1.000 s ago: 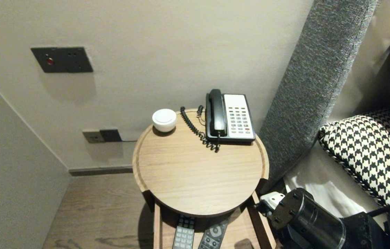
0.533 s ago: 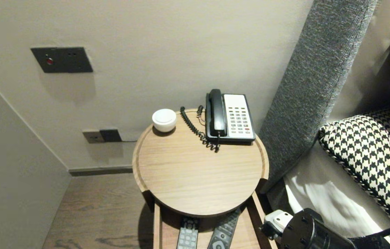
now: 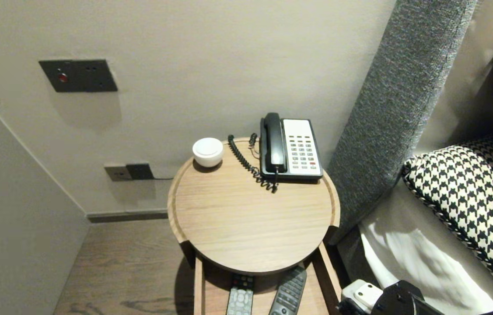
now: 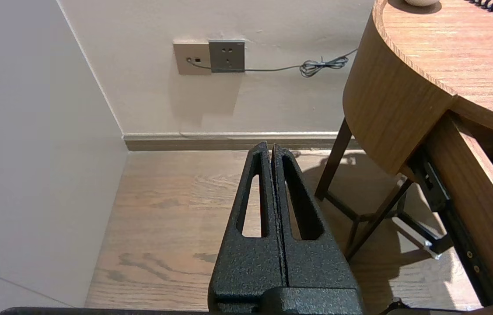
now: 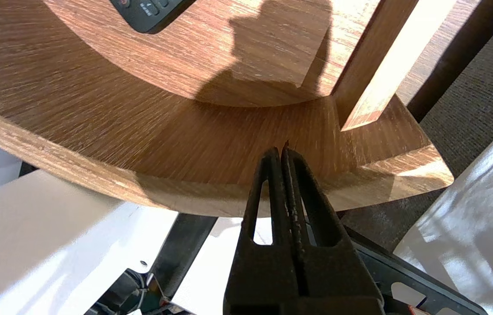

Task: Open the nightstand drawer

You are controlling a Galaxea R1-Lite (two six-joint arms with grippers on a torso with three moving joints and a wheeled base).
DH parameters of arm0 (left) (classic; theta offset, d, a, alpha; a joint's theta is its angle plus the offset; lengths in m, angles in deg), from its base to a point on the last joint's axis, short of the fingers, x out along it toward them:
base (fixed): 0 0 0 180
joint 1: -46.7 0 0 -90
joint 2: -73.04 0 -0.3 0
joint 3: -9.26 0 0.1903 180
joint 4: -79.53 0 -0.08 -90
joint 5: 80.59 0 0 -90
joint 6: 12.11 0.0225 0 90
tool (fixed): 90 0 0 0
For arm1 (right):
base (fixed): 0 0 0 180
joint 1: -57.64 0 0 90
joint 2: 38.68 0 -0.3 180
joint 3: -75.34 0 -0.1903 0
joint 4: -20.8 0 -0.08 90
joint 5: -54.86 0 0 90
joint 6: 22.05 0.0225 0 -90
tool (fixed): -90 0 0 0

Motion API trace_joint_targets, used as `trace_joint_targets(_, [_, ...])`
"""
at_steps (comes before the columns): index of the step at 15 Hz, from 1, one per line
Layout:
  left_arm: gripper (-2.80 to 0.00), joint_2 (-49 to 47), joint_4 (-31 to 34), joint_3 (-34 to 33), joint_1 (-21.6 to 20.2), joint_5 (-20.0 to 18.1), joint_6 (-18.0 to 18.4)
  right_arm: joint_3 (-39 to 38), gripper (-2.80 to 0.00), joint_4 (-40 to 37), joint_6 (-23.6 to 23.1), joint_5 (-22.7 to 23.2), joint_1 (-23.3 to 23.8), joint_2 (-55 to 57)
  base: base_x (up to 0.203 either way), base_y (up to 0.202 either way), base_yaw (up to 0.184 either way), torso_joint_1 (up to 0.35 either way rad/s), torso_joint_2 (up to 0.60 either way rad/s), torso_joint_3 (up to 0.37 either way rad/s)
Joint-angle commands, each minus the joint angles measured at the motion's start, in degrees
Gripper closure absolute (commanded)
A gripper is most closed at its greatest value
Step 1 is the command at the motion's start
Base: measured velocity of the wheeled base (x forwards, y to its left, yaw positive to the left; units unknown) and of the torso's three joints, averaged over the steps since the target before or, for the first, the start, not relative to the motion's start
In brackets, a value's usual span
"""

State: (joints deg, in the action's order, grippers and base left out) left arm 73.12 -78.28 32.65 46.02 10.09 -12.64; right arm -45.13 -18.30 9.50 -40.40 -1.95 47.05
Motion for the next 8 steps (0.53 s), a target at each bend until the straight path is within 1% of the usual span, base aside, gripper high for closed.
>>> trace_joint_targets(1, [0.0,0.0,0.0,0.0,0.0,0.0,-0.1,-0.4,0.0,-0.2,0.2,0.1,-0.1,-0.4,0.0,0.0,0.0,0.0,0.0,0.0])
trace_joint_targets(5, [0.0,0.0,0.0,0.0,0.0,0.0,0.0,-0.8,0.0,-0.1,0.2,0.4,0.0,-1.3,0.0,0.0,0.0,0.0,0.0,0.0])
trace_joint_targets(7, [0.0,0.0,0.0,0.0,0.0,0.0,-0.1,0.9,0.0,-0.1,0.2,0.3,1.3,-0.8,0.0,0.0,0.0,0.0,0.0,0.0])
trace_joint_targets(8, [0.0,0.1,0.0,0.0,0.0,0.0,0.0,2.8,0.0,-0.1,0.2,0.2,3.0,-0.3,0.0,0.0,0.0,0.0,0.0,0.0])
